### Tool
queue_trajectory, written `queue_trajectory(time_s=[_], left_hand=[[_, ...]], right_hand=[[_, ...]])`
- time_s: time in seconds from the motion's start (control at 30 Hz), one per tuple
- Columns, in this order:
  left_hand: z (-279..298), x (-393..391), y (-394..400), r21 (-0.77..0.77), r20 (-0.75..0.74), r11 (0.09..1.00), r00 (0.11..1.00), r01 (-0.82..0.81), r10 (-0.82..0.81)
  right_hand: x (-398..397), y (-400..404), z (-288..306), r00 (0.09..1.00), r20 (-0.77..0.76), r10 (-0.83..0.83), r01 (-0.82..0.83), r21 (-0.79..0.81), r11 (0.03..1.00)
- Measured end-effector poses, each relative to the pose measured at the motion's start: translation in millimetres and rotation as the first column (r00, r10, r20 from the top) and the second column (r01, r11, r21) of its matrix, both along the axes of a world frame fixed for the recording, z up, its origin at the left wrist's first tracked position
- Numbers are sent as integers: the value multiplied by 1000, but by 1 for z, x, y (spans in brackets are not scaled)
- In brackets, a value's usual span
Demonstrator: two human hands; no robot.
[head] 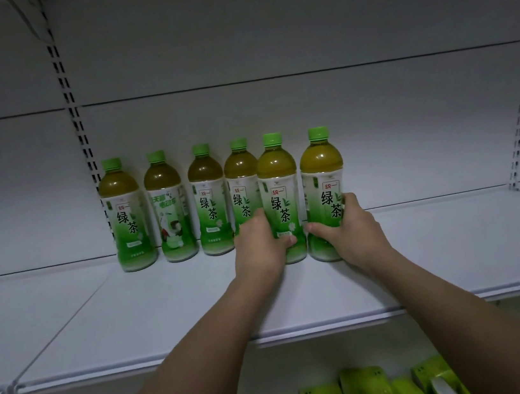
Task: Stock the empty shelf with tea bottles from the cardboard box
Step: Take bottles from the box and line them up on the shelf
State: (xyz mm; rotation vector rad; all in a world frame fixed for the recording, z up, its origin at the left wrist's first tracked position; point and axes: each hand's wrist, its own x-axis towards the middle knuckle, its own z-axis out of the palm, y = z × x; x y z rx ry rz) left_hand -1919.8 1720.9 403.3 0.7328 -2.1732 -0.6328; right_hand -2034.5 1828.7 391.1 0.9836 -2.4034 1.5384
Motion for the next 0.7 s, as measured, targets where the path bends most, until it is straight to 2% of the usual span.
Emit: queue_trajectory(time_s=[0.23,0.7], left_hand=[[-3,-33,-9,-39,28,992,992,-119,120],[-10,-65,-24,-68,16,980,982,-187,189]], right_hand=[[-30,-26,-2,999,12,35,-35,4,999],[-55,-48,-3,998,16,67,-67,-17,998]])
